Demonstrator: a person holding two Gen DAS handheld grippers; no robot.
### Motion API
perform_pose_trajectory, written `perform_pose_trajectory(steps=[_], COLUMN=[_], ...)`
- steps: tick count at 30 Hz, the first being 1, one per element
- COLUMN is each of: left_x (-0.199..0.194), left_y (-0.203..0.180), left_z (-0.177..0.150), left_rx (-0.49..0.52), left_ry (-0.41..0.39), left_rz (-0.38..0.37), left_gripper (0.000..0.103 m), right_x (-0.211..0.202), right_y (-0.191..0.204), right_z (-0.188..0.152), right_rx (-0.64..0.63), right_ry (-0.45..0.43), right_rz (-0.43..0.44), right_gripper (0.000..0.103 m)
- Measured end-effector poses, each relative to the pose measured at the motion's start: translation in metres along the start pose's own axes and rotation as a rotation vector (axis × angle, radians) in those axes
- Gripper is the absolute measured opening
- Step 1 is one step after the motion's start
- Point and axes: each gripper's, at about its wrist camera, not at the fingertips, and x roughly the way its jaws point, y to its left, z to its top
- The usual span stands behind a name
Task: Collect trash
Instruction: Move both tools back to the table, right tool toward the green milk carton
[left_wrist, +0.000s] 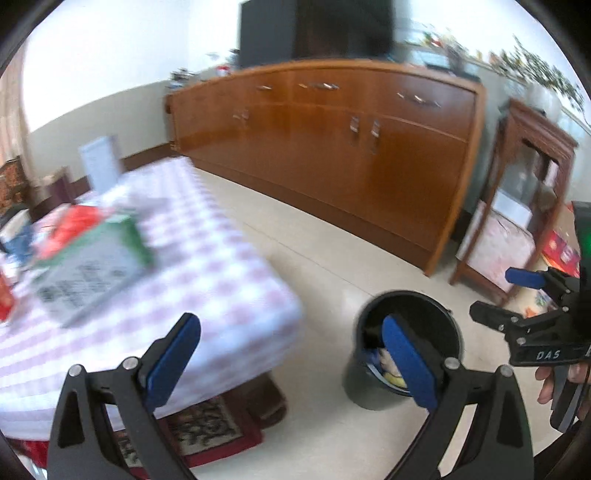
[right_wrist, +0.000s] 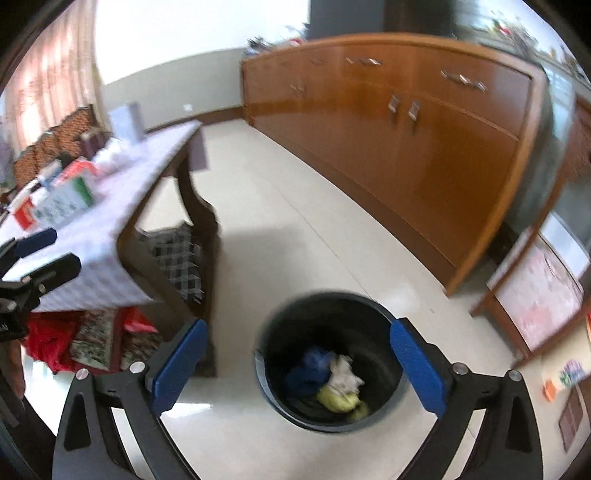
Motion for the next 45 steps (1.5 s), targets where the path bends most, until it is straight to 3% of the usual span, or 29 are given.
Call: perform_pose_trajectory(steps=[7, 16, 27, 37, 45], left_x=[-0.043, -0.082, -0.111, -0.108, -0.090], left_y=[0.080, 0.174, 0.253, 0.280, 0.279], left_z=[-0.008, -0.037, -0.072, -0.088, -0.083], left_rx=[-0.113, -0.242, -0.358, -0.388, -0.370], left_ry=[-0.064, -0.086, -0.081, -0.055, -0.041], left_rz=[0.115, 0.288, 0.397, 0.401, 0.371], left_gripper=[0.100, 0.100, 0.100, 0.100, 0.100], right_x=[0.002, 0.007, 0.029, 0.076, 0.095], right_y=[0.090, 0.203, 0.321, 0.369, 0.344], right_z=[0.034, 0.057, 0.069, 0.094, 0.108], right_rx=[-0.109, -0.177, -0.217, -0.151, -0.209], right_ry=[-0.036, -0.059, -0.074, -0.035, -0.072], right_rz=[0.104, 0.235, 0.295, 0.212, 0.175], right_gripper=[0.103, 0.103, 0.103, 0.103, 0.103])
